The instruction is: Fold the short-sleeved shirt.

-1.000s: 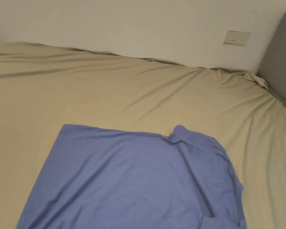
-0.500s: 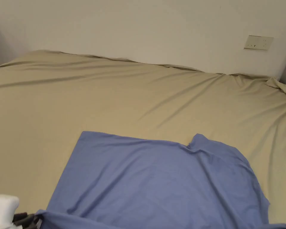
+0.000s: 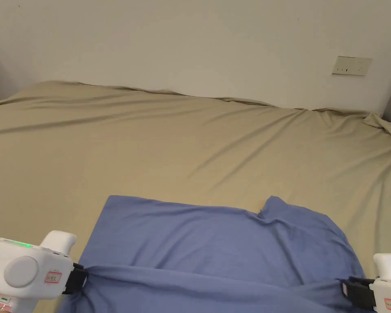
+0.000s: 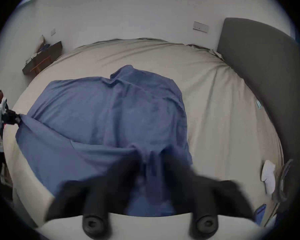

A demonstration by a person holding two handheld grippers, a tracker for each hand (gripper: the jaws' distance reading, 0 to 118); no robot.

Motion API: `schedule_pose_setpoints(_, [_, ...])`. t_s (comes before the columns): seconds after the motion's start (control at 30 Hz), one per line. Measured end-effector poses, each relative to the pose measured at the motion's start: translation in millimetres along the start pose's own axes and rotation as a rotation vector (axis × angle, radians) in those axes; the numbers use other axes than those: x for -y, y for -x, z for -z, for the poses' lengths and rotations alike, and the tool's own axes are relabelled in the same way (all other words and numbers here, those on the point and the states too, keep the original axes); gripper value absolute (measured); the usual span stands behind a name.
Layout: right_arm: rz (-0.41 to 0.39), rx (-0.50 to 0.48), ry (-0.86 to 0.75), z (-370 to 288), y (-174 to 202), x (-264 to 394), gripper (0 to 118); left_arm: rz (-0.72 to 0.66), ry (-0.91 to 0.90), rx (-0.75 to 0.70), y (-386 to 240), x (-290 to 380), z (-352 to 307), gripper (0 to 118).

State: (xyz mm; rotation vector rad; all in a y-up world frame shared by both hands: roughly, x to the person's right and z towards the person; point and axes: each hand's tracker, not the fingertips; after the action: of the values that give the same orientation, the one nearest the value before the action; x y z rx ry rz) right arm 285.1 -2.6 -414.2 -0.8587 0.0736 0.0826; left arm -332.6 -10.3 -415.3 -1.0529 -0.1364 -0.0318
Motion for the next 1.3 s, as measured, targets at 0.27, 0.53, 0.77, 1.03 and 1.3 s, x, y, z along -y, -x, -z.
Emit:
schedule_pose_setpoints(0.27, [0.030,0.023,-0.184,-100.7,16.7,24.4,88,-0.092,-0.185,-0.054,1.7,38.5,-87.2,75])
schedule_pose_setpoints(0.53, [0.194,-0.033,-0.261,-182.7,64.6,94.1,5,-0.261,-0.513,-0.108,-69.2,151.5,-159.8,15])
schedule_pose_setpoints(0.77, [0.136,-0.036,-0.193,-176.1,70.1,107.6,4,-0.285,-0.382,-0.063,-64.5,152.6,-118.0,0])
schedule_pose_setpoints(1.03, [0.120,-0.026,-0.179,-182.5,63.8,98.7,4,-0.241,-0.236,-0.116,-33.8,89.0,-53.8,43])
schedule_pose_setpoints(1.3, [0.127,0.001,-0.103,-170.0,48.6,98.0,16,-0.183,-0.037,-0.060,-34.7,60.4,-1.4,77])
